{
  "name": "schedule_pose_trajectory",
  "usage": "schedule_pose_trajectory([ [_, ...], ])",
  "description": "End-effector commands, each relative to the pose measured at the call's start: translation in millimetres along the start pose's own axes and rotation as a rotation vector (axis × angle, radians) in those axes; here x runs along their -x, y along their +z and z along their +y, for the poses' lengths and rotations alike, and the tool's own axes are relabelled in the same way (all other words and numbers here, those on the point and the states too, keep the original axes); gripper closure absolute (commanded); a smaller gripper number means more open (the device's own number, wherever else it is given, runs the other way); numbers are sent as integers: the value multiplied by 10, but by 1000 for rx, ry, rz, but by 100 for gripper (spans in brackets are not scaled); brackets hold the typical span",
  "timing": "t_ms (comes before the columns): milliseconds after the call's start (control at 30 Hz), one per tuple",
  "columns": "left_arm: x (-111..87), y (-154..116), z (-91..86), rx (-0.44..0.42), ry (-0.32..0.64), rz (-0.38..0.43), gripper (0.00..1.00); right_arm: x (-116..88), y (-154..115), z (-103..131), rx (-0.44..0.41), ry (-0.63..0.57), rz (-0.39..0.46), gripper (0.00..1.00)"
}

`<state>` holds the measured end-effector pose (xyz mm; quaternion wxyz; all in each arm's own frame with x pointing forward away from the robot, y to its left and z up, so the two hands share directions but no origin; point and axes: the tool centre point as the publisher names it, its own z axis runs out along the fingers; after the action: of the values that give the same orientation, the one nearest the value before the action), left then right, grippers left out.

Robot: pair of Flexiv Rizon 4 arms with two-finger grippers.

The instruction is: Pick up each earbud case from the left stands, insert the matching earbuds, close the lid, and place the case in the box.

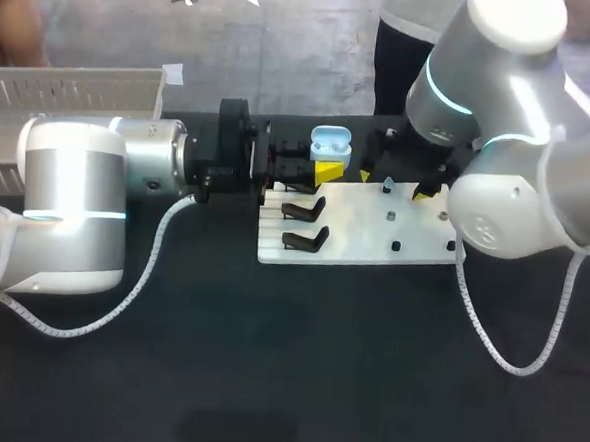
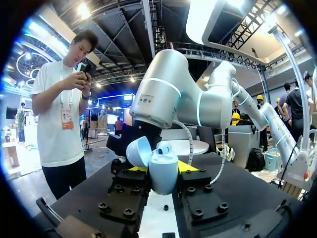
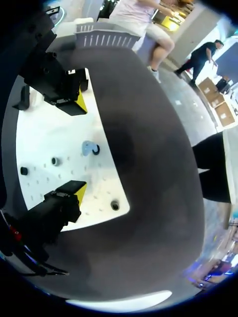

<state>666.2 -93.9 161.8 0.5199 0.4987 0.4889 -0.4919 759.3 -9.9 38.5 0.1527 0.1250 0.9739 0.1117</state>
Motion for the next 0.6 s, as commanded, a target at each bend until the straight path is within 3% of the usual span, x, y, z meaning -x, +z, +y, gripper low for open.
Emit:
schedule_pose_trajectory([
  [33,-9,3,-13,6,4,-4,100,47,55,19,2,3,9,17],
  [100,-9,3,-13,6,4,-4,100,61,59,20,3,10,9,18],
  [367,-9,3,-13,6,4,-4,100,84,57,33,-9,14,19,47],
  [600,-9,3,-13,6,4,-4,100,89,100,-9,-31,40,33,54],
])
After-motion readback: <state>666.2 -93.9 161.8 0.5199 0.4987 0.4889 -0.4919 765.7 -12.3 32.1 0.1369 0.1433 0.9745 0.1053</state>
